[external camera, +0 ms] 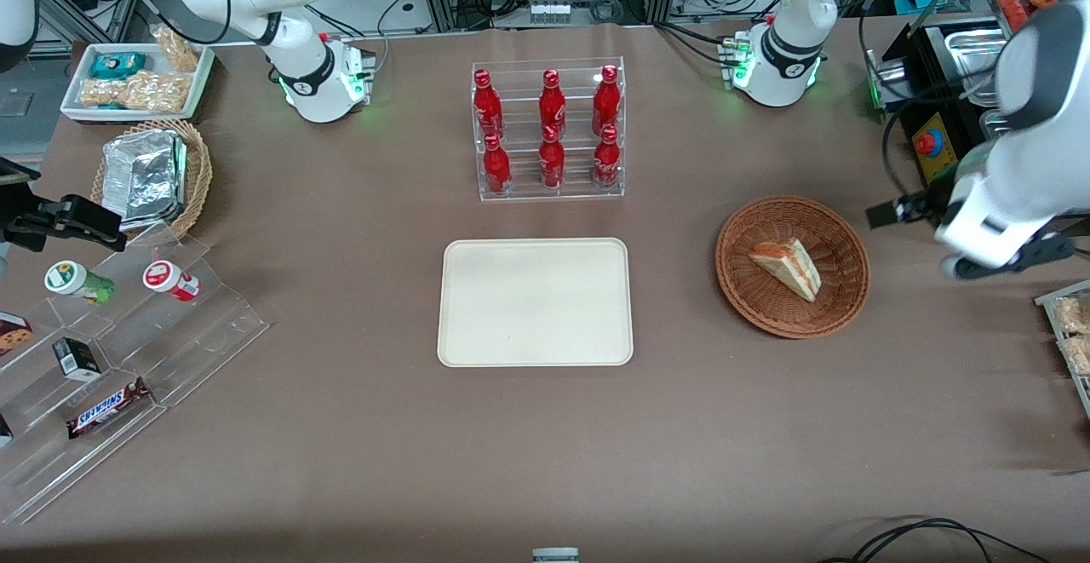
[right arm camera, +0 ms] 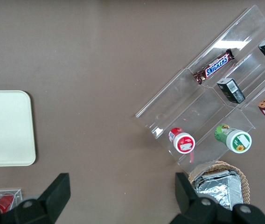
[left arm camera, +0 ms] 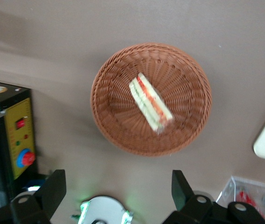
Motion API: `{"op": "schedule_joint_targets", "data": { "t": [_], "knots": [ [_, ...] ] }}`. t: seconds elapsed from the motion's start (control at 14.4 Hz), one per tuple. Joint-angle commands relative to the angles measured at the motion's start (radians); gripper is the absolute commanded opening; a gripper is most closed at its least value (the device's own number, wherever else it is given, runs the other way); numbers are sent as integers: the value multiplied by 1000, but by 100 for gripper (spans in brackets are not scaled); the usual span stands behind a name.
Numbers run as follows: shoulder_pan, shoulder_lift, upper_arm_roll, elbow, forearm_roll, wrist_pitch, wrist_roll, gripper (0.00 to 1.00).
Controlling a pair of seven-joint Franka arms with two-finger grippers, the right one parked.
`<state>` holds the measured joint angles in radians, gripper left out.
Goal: Place sandwich from basket to tray
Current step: 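Move the left gripper over the sandwich in the wicker basket, then lower the left gripper and close it on the wrapped sandwich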
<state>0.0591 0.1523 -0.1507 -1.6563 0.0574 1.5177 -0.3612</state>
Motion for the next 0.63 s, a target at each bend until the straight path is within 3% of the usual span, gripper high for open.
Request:
{"op": "schedule_joint_targets", "data": {
  "t": [0.0,0.28,0.56],
  "knots": [
    [5,-50,-6,-173,-1,143,-167,100],
    [4,-19,-6,-275,-23,238,-269,100],
    [2,-34,-6,-469,-59,531,-508,100]
  ]
}}
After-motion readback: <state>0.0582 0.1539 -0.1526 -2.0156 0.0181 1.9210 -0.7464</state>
